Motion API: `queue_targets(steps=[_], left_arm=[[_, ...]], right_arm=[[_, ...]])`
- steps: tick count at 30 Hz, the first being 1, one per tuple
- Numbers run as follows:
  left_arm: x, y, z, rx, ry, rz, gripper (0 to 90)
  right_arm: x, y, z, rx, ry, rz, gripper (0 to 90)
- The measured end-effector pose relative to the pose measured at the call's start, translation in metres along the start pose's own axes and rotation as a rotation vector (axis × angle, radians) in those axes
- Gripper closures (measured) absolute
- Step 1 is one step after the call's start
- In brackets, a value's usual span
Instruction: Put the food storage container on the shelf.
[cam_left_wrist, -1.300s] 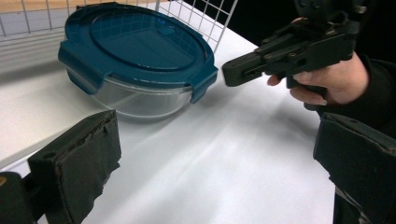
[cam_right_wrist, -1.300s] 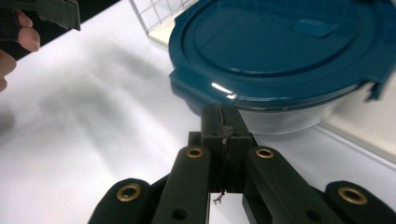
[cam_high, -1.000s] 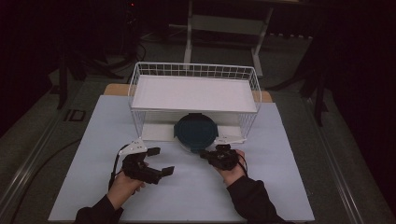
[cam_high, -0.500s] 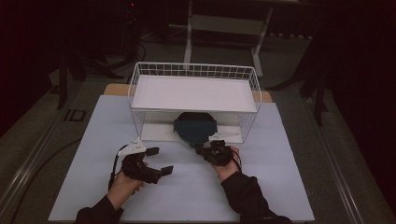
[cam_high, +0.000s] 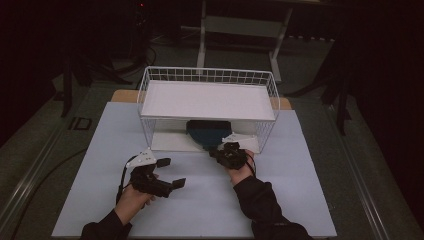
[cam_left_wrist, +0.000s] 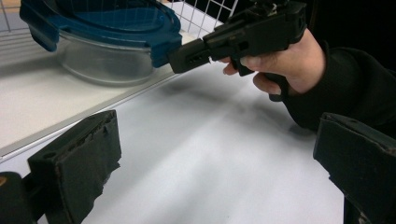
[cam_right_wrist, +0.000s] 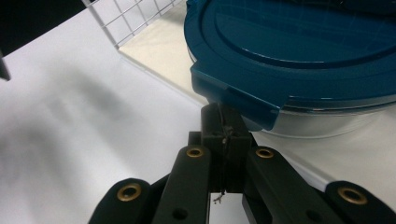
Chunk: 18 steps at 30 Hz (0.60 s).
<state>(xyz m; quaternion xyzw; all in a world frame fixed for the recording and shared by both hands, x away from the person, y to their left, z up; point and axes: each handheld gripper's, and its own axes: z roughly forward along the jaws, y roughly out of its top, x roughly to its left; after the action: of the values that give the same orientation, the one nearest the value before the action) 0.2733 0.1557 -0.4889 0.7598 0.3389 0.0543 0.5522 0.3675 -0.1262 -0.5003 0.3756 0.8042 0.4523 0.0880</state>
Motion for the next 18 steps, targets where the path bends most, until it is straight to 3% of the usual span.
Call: queue_targets(steps=[10,12,18], left_arm=[[0.0,0.0,0.0,-0.001,-0.006,-0.002,0.9],[0.001,0.0,0.0,0.0,-0.005,-0.005,0.9],[0.001,-0.001,0.0,0.003,-0.004,-0.004,0.9]], right_arm=[[-0.008,0.005,0.007,-0.015,-0.015,0.018,90.0],[-0.008,0.006,0.008,-0.014,0.001,0.032,90.0],[-0.005,0.006,0.012,-0.014,-0.005,0.008,90.0]])
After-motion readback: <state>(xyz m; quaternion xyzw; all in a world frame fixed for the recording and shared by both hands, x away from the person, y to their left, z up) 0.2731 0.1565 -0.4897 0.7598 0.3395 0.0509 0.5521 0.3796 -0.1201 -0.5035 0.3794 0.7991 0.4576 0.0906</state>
